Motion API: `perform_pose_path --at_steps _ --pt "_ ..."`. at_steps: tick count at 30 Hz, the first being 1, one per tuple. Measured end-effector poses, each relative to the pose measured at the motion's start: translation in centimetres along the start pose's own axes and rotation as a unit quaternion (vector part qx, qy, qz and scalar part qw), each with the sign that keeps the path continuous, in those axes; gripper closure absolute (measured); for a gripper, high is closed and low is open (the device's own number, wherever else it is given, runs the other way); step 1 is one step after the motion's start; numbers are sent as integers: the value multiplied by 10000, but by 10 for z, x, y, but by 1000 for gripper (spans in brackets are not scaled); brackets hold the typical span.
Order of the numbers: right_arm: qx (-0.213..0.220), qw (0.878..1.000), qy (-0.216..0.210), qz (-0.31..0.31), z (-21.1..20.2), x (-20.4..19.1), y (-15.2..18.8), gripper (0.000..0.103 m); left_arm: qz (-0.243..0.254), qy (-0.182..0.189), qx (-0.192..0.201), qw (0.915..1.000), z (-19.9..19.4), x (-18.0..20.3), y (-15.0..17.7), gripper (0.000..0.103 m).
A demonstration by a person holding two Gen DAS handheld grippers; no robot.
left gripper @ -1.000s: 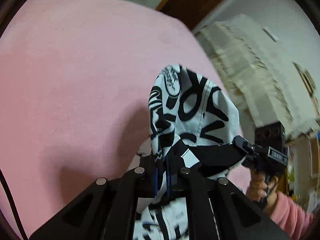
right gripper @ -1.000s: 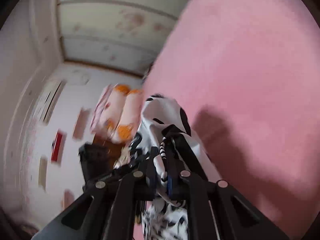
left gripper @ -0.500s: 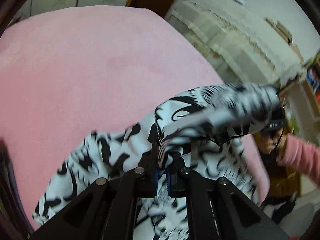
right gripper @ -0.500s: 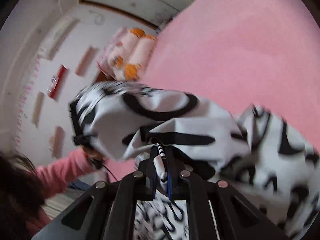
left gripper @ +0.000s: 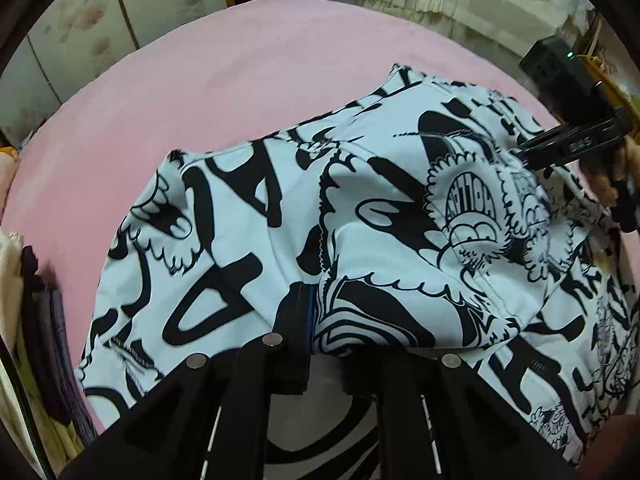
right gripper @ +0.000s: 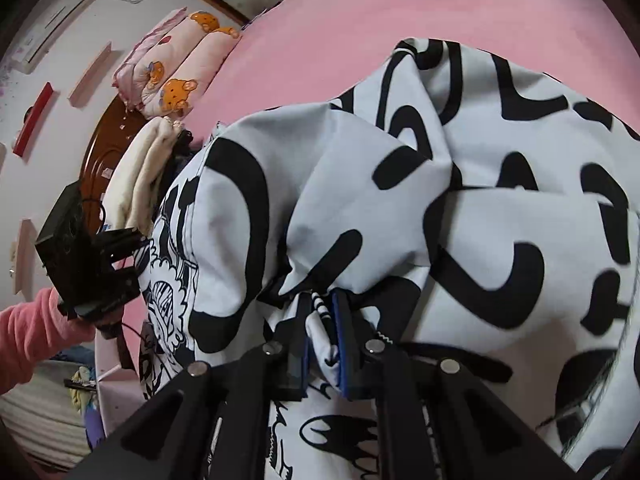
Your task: Fold large clothes
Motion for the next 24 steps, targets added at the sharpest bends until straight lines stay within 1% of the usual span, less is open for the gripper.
perform_pose_path --at_steps 1,2,3,4,5,6,7,8,11,13,15,16,17,18,19,20,21,22,23,24 --pt "-23 10000 48 4 -2 -3 0 90 -36 -44 -33 10000 -4 0 2 91" --pt "-90 9999 123 10 -5 -7 0 86 -101 -64 -100 9999 -5 5 -2 87" --pt "-135 9998 172 16 -8 -8 -2 83 -180 -65 -180 9997 -9 4 -9 80" --pt "-223 9993 309 15 -14 -13 -3 70 -291 -53 -265 9992 -17 1 -7 75" --pt "-334 9985 424 14 -17 -15 -4 48 -359 -71 -299 9989 -21 -3 -8 59" --pt "-486 9976 498 38 -24 -18 -4 40 -463 -107 -349 9983 -31 -6 -8 46" --pt "-513 9974 501 48 -33 -24 -4 37 -572 -97 -373 9976 -41 -6 -10 45" --pt "-434 9977 523 -9 -43 -29 -4 37 -691 -68 -394 9968 -51 -12 -10 45" --pt "-23 9976 685 -97 -75 -46 -13 37 -1200 101 -321 9922 -83 -17 -15 45" --pt "302 9970 717 -39 -92 -58 -19 37 -1648 274 -102 9859 -99 -17 -24 45" --pt "832 9949 567 -41 -98 -74 -35 38 -2130 631 198 9748 -108 -12 -38 45" --pt "970 9940 503 -51 -99 -75 -37 38 -2338 861 298 9680 -105 -7 -46 45" --pt "1158 9925 370 -77 -93 -82 -46 40 -2491 1013 337 9626 -101 -2 -60 45" --pt "1362 9904 196 -112 -83 -88 -55 41 -2646 1133 401 9568 -94 1 -67 45" --pt "1439 9894 120 -124 -75 -90 -60 49 -2807 1202 450 9512 -79 11 -77 45" --pt "1560 9877 -9 -66 -57 -92 -67 68 -2945 1250 477 9462 -68 15 -83 50" --pt "1603 9870 -120 32 -44 -90 -70 81 -3060 1270 486 9423 -56 17 -85 63" --pt "1620 9864 -229 181 -29 -86 -74 97 -3176 1255 459 9387 -44 19 -86 69" --pt "1573 9860 -245 490 -6 -77 -74 98 -3301 1200 393 9355 -29 20 -85 77" --pt "1519 9856 -187 714 12 -70 -71 100 -3427 1045 281 9332 -15 20 -80 78"
Point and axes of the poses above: each gripper's, at about its wrist camera, not at the fingertips, and z roughly the way its jaws point, x to its right, y to its underside, the point moved 4 cm from there along z, roughly the way its jaws point, and after that the axes turned 14 degrees about -z, right-handed, at the moved point
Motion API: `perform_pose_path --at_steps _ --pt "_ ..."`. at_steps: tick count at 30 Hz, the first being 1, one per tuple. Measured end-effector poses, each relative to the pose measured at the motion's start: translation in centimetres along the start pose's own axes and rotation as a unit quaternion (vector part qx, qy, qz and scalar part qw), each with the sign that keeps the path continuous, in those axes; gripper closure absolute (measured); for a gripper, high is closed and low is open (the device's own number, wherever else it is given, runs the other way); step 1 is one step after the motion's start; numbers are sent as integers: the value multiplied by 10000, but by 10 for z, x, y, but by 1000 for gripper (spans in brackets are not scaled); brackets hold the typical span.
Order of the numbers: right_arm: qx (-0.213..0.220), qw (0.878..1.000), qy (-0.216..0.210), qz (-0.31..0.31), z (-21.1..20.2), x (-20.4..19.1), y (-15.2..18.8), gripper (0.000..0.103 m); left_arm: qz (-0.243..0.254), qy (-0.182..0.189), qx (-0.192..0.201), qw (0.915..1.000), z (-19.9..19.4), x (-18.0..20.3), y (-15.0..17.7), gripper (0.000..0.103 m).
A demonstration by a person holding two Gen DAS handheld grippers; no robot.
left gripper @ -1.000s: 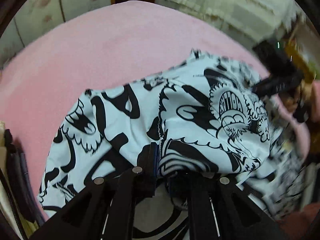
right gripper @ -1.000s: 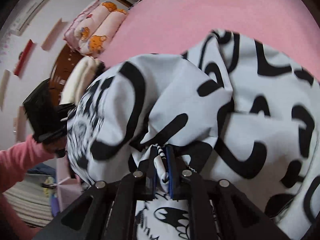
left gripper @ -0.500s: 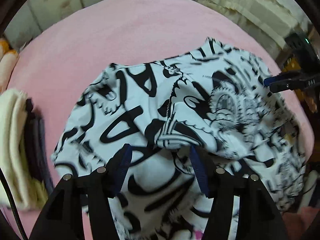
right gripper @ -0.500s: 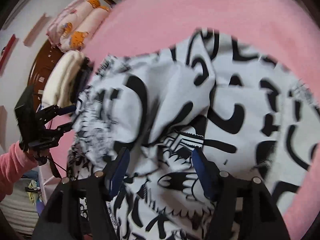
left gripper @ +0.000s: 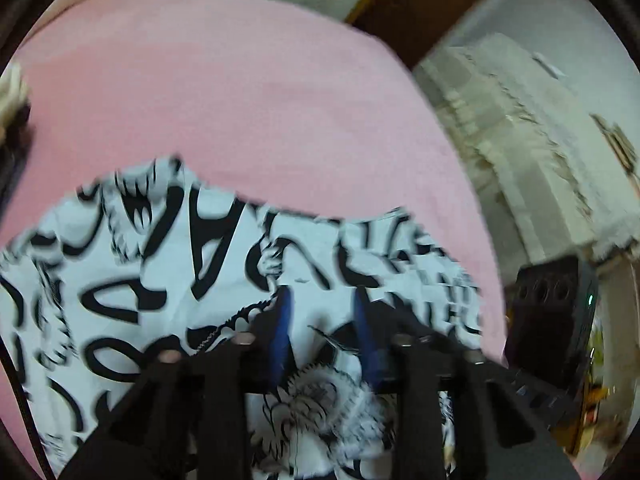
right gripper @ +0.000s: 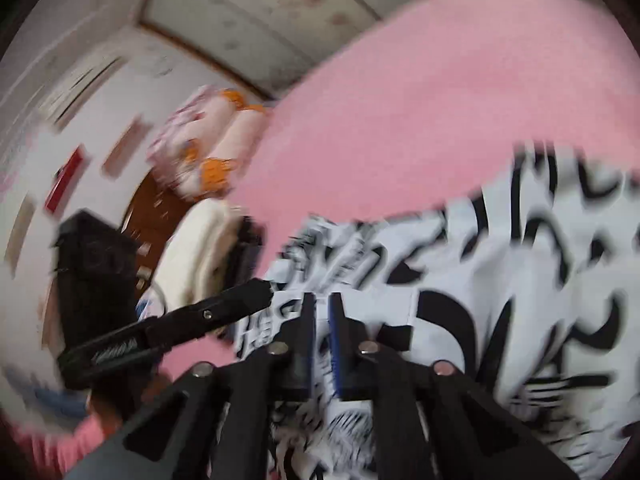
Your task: Fold large clothes
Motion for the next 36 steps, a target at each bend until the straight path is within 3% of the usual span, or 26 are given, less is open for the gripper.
perform_pose_path --at_steps 4,7,11,13,15,17,19,22,29,32,36 --pt "-444 9980 337 288 38 27 33 103 -191 -593 -235 9978 37 -27 21 79" --pt "-772 9925 895 -325 36 41 51 103 58 -1251 -273 9917 48 -59 33 93" --pt "-897 9755 1554 -1272 22 42 53 103 333 -1933 -13 9806 45 -87 35 95" --pt "-935 9627 1945 -1630 17 37 48 103 61 -1807 3 9835 36 -91 32 95" --pt "-659 9580 2106 -1833 6 23 35 103 -144 -1663 69 9859 26 -88 29 95" --pt "-235 9612 1987 -1897 -6 12 23 103 -134 -1483 257 9885 16 -74 23 94" --pt "191 9702 1568 -1835 -7 6 3 103 14 -1088 467 9930 12 -52 15 90" --pt "143 9718 1543 -1775 22 20 -19 103 71 -864 590 9945 29 -27 0 89" --pt "15 9698 2013 -1379 91 71 -50 103 -290 -1241 1187 9847 96 -19 -49 89" --pt "-67 9704 2058 -1266 91 92 -55 103 -156 -1420 1304 9811 119 -27 -63 89" --pt "-46 9677 2331 -960 90 118 -68 103 12 -1389 1314 9815 131 -29 -71 93"
Point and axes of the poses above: each gripper's, at about its wrist camera, not at the fingertips, and z roughly the way its jaws point, x to its right, y to its underside, the point moved 4 cm from there along z, roughly the way its jaws point, and after that the axes turned 14 degrees about -z, right-handed, at the moved point
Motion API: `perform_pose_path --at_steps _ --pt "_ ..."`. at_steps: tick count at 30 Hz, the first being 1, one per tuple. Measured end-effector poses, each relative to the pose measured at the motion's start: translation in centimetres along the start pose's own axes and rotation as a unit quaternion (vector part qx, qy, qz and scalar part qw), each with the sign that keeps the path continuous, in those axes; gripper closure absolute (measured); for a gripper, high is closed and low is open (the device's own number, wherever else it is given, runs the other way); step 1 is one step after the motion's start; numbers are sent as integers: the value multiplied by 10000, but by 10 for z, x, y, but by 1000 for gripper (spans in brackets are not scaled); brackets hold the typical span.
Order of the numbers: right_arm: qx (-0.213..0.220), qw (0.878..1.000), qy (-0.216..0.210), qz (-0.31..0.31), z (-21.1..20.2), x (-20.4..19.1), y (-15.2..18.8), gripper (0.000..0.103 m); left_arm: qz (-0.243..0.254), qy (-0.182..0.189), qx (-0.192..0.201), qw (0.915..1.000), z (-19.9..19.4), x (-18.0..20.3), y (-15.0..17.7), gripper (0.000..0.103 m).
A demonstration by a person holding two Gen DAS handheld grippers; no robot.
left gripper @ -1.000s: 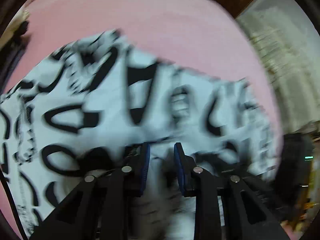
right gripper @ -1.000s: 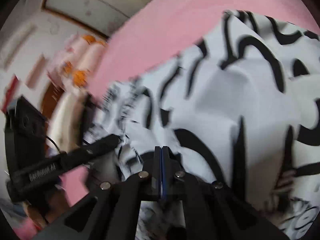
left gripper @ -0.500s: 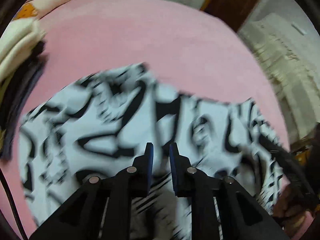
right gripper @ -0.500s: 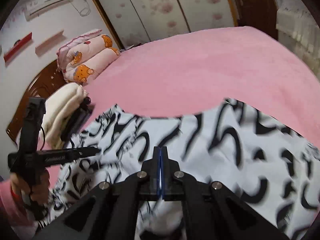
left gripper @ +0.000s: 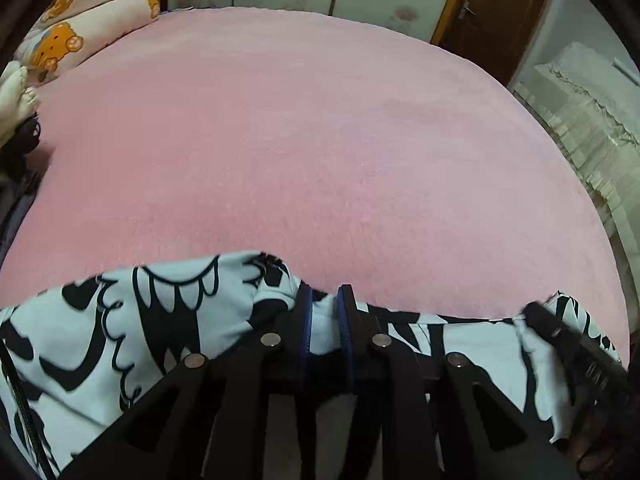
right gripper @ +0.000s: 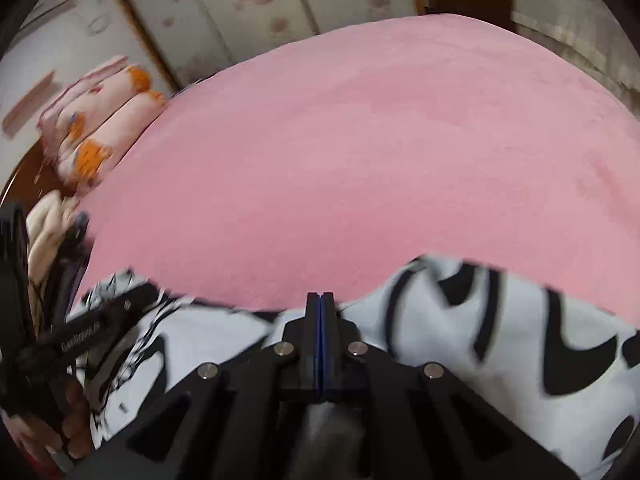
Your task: Fold large clothes
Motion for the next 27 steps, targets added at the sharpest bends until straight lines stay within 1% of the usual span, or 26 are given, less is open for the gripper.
perform_pose_path --at_steps 2,3,5,6,7,8,9,10,11,12,13,15,16,17,18,19,21,23,27 --pt "51 9996 130 252 -3 17 0 103 15 -22 3 10000 2 -5 -5 98" --pt "58 9994 153 292 -4 21 0 103 -14 24 -12 10000 1 -6 -6 101" --pt "45 9996 195 182 -8 24 3 103 -163 148 -101 9997 2 -12 -9 102" --pt "24 9997 243 -7 -11 22 4 103 -167 224 -154 9995 1 -13 -9 102" --pt "3 9991 348 -231 -15 19 5 103 -95 219 -153 9996 0 -12 -10 102" --pt "0 9978 512 -427 -18 16 6 103 65 189 -134 9997 -4 -10 -11 102" --pt "3 9957 713 -588 -21 14 6 103 180 146 -89 9997 -10 -16 -14 102" --pt "2 9912 1079 -762 -28 14 8 103 294 38 -11 9996 -13 -14 -15 102" --pt "-17 9867 1396 -828 -33 19 11 103 413 -229 141 9988 -18 -15 -17 102" --pt "-63 9798 1846 -769 -41 30 15 103 484 -556 298 9968 -24 -17 -21 97" --pt "-107 9813 1830 -596 -45 39 19 103 418 -795 338 9954 -29 -26 -25 96" --pt "-152 9896 1421 -168 -59 58 25 103 104 -822 243 9963 -40 -50 -33 96" --pt "-40 9909 1336 -129 -71 63 27 103 -50 -835 262 9962 -49 -59 -36 95" --pt "2 9900 1396 -178 -80 66 30 103 -147 -882 306 9955 -60 -70 -37 91" --pt "-8 9872 1572 -281 -94 68 33 103 -207 -952 346 9946 -70 -79 -38 84" --pt "-76 9855 1665 -328 -102 68 36 103 -257 -1019 379 9937 -84 -91 -37 79" --pt "-231 9853 1672 -280 -124 70 49 101 -349 -1082 419 9926 -105 -105 -32 62" --pt "-298 9851 1682 -208 -142 64 61 101 -433 -1120 415 9919 -129 -123 -20 58" --pt "-536 9830 1755 -70 -180 41 95 101 -443 -1296 306 9901 -166 -152 13 58"
Point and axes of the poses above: each gripper's, at about its wrist camera, not at the fingertips, and z roughly the way its jaws point, x to its right, y to its underside, the point moved 4 cm from there along z, roughly the way its jaws point, and after that the axes turned 14 degrees about -z, right-handed, at the moved point
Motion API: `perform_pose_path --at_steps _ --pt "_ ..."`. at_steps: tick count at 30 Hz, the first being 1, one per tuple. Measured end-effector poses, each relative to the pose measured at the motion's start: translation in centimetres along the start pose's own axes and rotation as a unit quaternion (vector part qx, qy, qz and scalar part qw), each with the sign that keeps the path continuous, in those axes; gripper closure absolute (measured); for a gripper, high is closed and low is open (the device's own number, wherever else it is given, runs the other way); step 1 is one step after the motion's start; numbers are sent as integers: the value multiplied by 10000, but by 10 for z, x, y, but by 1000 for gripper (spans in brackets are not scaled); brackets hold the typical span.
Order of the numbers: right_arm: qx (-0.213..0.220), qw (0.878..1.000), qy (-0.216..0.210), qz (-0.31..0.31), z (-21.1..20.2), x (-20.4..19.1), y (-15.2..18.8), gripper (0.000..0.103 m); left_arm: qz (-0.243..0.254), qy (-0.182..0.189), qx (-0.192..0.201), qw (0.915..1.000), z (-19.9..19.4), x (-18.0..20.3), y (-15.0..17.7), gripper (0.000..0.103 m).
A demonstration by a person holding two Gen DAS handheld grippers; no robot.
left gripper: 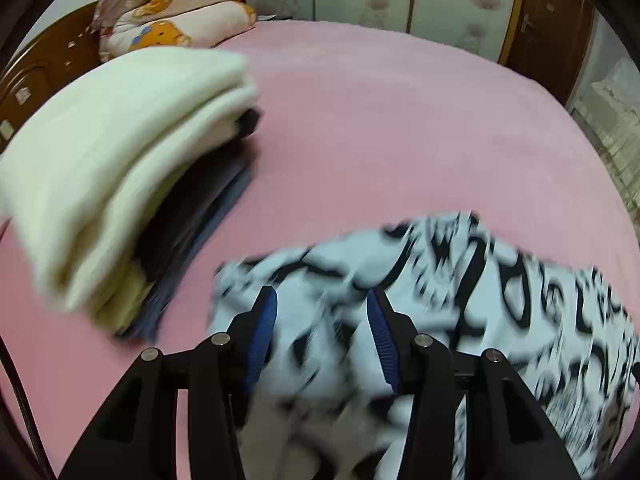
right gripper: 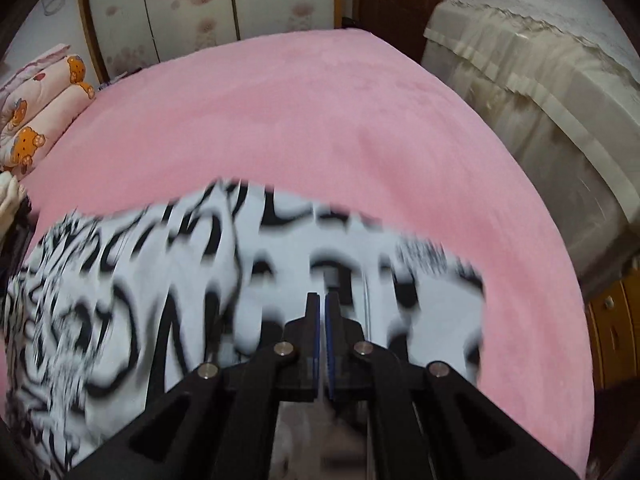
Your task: Fold large clothes
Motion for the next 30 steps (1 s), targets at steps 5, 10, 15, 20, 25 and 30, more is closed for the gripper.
perform_pose_path --at_steps 5,10,15,20,25,30 --pt "-149 9983 -28 562 -36 -21 50 101 -31 159 -421 9990 -30 -35 34 57" --pt "-251 9924 -165 1194 -66 -44 97 96 204 304 -699 9969 -54 -39 86 57" --pt "-392 9897 -413 1310 -85 -67 131 77 253 613 -1031 9925 -87 -37 133 57" --pt "-419 9917 -647 1032 -106 -86 153 68 239 826 -1125 9899 -115 -38 163 54" --pt "-484 9900 -935 938 -135 -100 181 62 305 786 -1096 9904 -152 -45 199 49" --pt "-597 9863 -1187 981 -169 -105 214 55 280 769 -1105 9905 -197 -60 237 41"
Point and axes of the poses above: each gripper's, at about its wrist camera, not at the fingertips, and z roughly the way its jaws point, x to its right, y to its underside, the point moved 4 cm from there along z, roughly the way its jaws point, and after that the axes turned 14 degrees about -z, right-handed, at the moved point
